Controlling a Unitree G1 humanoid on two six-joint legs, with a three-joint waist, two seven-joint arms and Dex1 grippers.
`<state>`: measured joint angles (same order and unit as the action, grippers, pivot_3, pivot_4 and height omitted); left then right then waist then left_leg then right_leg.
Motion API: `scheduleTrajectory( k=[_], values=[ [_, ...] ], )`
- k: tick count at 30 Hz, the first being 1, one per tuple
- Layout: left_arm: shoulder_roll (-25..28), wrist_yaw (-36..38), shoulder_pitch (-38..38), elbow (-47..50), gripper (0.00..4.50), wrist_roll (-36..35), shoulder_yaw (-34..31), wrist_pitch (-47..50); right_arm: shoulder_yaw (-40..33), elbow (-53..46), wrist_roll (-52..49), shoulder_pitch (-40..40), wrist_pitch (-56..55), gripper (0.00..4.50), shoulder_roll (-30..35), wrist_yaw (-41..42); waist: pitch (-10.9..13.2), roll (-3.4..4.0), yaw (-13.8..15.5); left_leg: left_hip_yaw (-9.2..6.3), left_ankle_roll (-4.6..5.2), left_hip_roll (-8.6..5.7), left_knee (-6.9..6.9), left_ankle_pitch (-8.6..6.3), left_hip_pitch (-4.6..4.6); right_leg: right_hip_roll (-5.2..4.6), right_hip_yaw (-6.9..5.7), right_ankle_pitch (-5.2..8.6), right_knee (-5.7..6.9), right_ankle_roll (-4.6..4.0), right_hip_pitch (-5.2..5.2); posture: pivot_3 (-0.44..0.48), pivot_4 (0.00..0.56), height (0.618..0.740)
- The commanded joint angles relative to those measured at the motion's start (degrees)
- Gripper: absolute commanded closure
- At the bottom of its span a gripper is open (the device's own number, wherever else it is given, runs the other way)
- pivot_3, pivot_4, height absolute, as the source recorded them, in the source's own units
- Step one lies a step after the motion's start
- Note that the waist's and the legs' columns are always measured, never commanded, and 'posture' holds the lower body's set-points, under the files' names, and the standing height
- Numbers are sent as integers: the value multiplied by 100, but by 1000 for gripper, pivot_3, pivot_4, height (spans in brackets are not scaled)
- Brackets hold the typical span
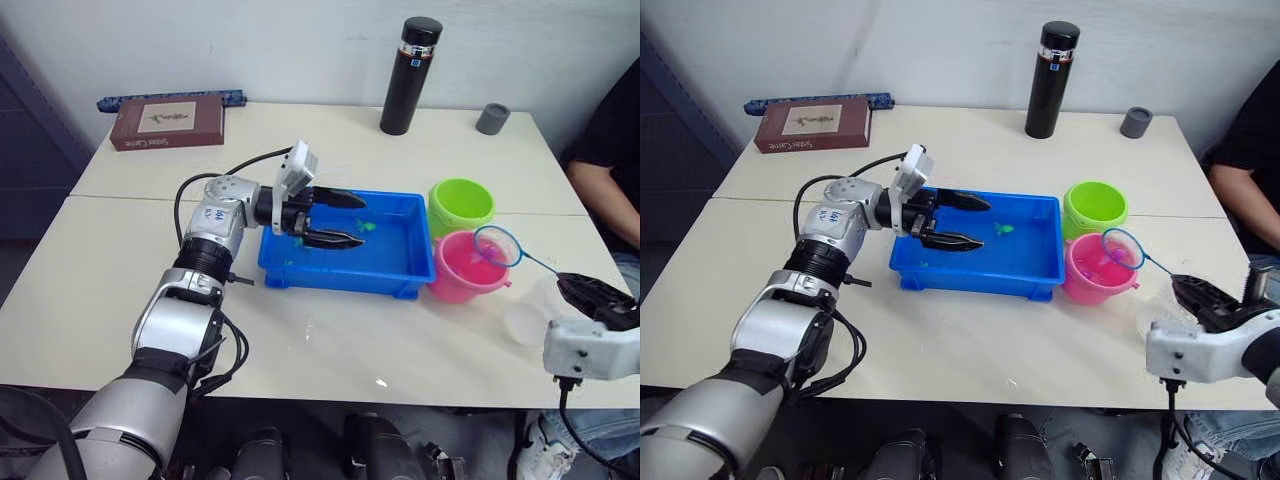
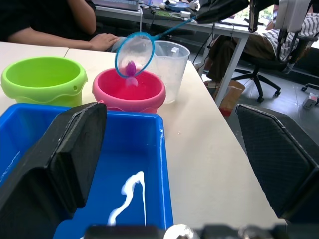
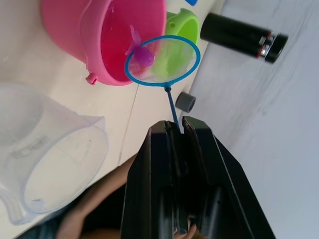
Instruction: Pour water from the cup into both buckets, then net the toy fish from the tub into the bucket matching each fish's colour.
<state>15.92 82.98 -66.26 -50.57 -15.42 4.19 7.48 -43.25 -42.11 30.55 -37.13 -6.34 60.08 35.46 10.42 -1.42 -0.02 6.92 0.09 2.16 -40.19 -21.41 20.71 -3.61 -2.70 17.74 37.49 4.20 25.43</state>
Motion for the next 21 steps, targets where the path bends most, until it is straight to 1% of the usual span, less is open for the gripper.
scheduleTrajectory(
  k=[1,5,9,11,13,14,15,17,19,21],
  values=[
    [53,-3,-56,101,39,-20,-124,-18,-225,316,224,175,-650,4500,-245,-192,0,-1,-1,-1,-1,1,0,0,0,1,-3,0,0,0,0,0,150,740],
    [83,7,-3,151,39,-5,-133,-4,-297,598,350,359,-1217,4500,-307,-168,1,-1,-14,8,-1,1,-1,0,-10,-1,5,0,6,0,-4,0,150,740],
    [99,-7,-3,168,39,7,-146,22,-273,706,1,788,-946,4500,-560,-70,1,0,-19,10,-1,3,2,1,-22,2,7,0,7,-1,-12,0,150,740],
    [165,8,25,172,39,63,-113,-12,-121,525,-849,1277,-1,4500,-946,132,1,-1,-20,13,-1,3,1,1,-26,1,10,0,9,-1,-13,0,150,740],
    [262,29,71,154,39,151,-69,-91,96,285,-1491,1573,631,4500,-1156,436,1,0,-25,11,-1,7,0,1,-29,3,9,0,11,-1,-17,0,150,740],
    [344,44,101,126,39,202,-54,-88,256,94,-1882,1832,1206,4500,-1239,560,0,1,-25,11,-1,6,0,1,-31,3,10,1,18,-2,-17,0,150,740],
    [478,39,166,94,39,291,-32,-121,526,-123,-2446,2253,1989,4500,-1322,621,0,1,-53,11,-1,6,0,1,-32,3,10,1,23,-3,-17,0,150,740],
    [703,11,286,85,39,412,-21,-156,997,-414,-3164,2880,3153,4500,-1347,740,1,6,-106,4,-2,14,-2,1,-37,7,17,0,31,-6,-16,0,150,740],
    [980,-87,472,198,39,455,-91,-111,1613,-460,-3550,3505,4099,4500,-1325,749,0,6,-128,-1,-2,32,-4,1,-42,1,20,2,35,-9,-16,0,150,740],
    [1232,-213,705,468,39,419,-199,48,2094,-427,-4028,4096,5138,4500,-1518,617,0,6,-157,-4,-3,42,-3,2,-40,4,16,3,42,-11,-16,0,150,740]
  ],
)
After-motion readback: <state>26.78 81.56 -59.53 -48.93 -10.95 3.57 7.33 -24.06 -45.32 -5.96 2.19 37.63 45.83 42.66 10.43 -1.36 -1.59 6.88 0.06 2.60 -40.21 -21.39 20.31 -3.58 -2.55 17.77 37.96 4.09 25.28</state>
